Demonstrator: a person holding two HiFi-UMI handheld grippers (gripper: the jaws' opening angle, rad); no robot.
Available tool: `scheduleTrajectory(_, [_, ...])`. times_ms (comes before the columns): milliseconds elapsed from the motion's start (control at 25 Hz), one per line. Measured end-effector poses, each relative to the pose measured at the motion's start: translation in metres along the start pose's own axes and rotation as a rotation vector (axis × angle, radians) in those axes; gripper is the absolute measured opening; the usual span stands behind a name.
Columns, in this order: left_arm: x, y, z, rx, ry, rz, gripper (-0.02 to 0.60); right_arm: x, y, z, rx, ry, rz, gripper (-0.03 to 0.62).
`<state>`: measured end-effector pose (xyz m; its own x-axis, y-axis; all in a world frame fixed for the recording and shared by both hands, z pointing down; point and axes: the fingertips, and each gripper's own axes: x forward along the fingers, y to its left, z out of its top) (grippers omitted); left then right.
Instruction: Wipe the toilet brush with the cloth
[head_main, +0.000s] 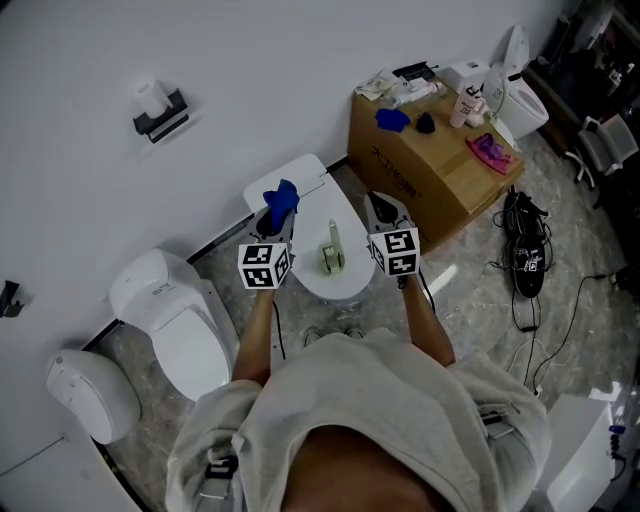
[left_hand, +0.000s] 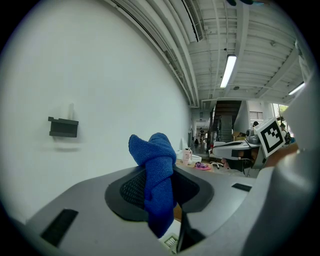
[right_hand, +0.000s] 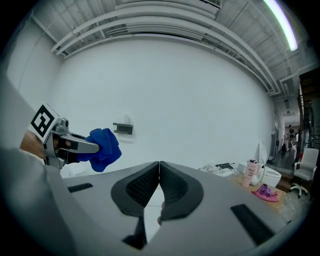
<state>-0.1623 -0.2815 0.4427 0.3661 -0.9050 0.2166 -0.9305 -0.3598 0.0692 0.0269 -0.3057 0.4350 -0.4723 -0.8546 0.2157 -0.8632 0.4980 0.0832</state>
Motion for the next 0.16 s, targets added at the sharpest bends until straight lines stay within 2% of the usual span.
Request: scheduleTrajectory(160, [0.0013,-0.0020,-0.0018,-0.001,0.002,0.001,0.127,-0.0003,-0.0022,-0.0018,-0.003,0.001,0.001,0.031])
